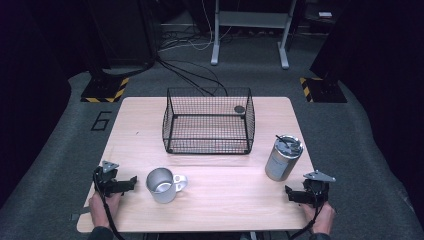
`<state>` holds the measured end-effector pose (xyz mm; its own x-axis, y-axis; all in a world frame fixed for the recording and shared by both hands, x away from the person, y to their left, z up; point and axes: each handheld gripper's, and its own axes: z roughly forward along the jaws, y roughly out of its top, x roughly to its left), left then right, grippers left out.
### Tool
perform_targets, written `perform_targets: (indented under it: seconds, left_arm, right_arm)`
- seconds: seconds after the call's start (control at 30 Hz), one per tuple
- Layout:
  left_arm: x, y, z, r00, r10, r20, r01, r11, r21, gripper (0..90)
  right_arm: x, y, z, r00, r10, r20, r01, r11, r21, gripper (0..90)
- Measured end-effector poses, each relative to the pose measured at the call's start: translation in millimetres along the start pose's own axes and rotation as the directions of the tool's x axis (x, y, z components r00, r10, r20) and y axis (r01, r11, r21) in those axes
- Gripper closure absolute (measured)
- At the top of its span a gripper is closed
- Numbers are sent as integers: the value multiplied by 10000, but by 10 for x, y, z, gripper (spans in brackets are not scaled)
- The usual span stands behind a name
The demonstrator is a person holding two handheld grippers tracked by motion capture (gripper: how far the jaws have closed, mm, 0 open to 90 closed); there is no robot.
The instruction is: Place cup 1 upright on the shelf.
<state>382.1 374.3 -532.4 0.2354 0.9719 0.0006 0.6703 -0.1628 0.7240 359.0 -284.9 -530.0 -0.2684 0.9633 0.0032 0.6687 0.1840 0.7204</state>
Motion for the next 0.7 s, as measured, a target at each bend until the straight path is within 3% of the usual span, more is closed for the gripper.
perform_targets:
  seconds: [0.47, 0.67, 0.7]
  left_arm:
    - [-4, 1, 3, 10000, -21, 0, 21, 10000, -30, 1]
    - [-5, 1, 4, 10000, -29, 1, 29, 10000, -35, 1]
    - [-5, 1, 3, 10000, -25, 1, 25, 10000, -30, 1]
  right_arm:
    - [-13, 17, -2, 9999, 28, 113, -29, 9999, 101, 0]
    - [-18, 28, -24, 9990, 434, 61, -435, 9990, 70, 0]
    - [-35, 34, -45, 9997, 254, -44, -254, 9997, 25, 0]
